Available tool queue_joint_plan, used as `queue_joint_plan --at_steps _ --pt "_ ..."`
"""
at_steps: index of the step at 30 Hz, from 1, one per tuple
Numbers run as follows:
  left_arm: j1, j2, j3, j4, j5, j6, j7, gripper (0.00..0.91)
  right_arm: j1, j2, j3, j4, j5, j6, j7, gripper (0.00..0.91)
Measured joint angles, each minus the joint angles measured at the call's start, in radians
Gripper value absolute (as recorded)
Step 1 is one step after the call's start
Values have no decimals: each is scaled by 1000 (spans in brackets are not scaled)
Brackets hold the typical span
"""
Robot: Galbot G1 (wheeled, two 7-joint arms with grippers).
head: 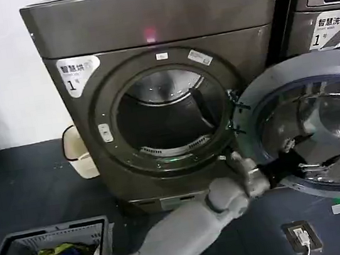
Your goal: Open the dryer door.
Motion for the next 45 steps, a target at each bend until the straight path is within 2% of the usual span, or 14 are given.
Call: queue_joint_plan --at_steps 2,9,16,22,26,31,36,40,45 --pt "13 52 -3 -40 4 -29 -38 907 1 -3 0 0 0 1 0 907" --pt "78 260 -18 -223 -37 -134 -54 907 16 -7 4 0 -7 8 -1 907" --pt "163 510 -80 -385 -50 -129 -42 907 48 7 -2 38 -24 -29 41 907" --pt "264 749 -185 -479 -70 -94 67 907 81 12 -6 62 -52 -30 36 907" --pt "352 904 -279 -535 -62 -83 89 907 99 19 -4 71 -77 -26 35 907" --pt "444 1126 -361 -564 -58 -71 142 907 112 22 -2 78 -120 -11 34 907" --pt "518 1326 -373 -537 8 -68 165 907 137 10 -8 78 -157 -9 21 907" --pt "565 1457 -388 -519 89 -25 179 907 152 0 -8 70 -183 -6 14 907" --pt "666 1595 -484 -521 153 63 214 907 164 -4 -13 65 -187 -6 12 907"
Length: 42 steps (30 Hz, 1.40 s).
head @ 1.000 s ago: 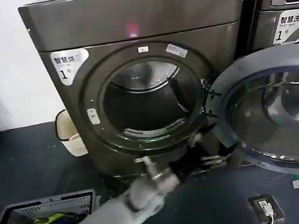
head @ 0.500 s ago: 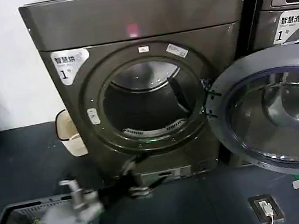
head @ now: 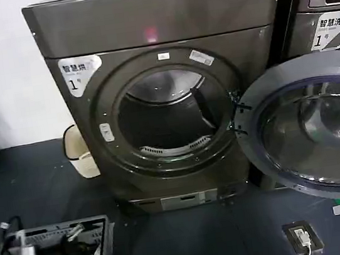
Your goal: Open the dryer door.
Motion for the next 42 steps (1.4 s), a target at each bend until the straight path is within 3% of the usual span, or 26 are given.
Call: queue_joint_plan --at_steps 13,38,42 --pt "70 132 -83 58 109 157 59 907 -9 -19 10 -36 -1 12 -3 907" --pt "81 105 -79 134 207 129 97 907 -37 -6 44 -31 2 21 -7 907" --pt "75 116 -78 135 249 123 139 907 -37 -6 45 -33 2 21 -7 907"
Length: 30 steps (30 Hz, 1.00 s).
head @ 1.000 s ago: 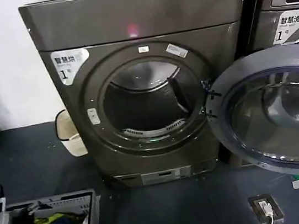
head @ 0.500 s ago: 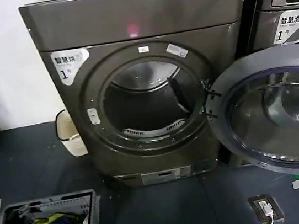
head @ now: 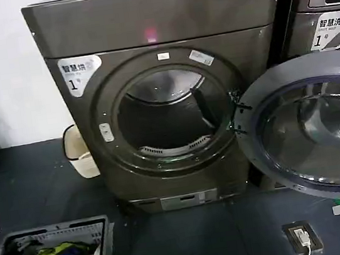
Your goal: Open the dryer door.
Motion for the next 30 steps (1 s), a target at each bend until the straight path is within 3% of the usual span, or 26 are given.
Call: queue_joint_plan --at_steps 30 --pt "-28 1 17 13 69 -17 27 907 3 -6 3 -15 -8 5 -4 907"
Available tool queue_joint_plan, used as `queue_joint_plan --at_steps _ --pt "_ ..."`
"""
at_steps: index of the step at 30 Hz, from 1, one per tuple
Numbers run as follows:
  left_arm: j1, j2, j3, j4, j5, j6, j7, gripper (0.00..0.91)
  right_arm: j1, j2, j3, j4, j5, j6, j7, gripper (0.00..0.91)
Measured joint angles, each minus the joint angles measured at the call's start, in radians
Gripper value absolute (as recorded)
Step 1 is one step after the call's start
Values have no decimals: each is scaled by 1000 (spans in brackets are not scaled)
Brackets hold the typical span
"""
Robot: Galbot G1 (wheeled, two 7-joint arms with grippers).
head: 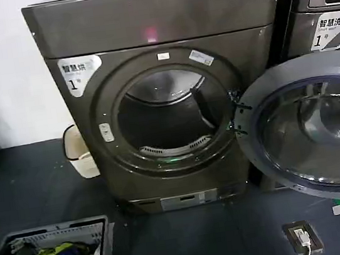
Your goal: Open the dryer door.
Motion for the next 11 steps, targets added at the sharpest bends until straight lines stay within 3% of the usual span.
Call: queue_joint_plan --at_steps 11 --pt "-1 10 0 9 33 -12 28 907 -1 3 3 0 -16 6 -1 907"
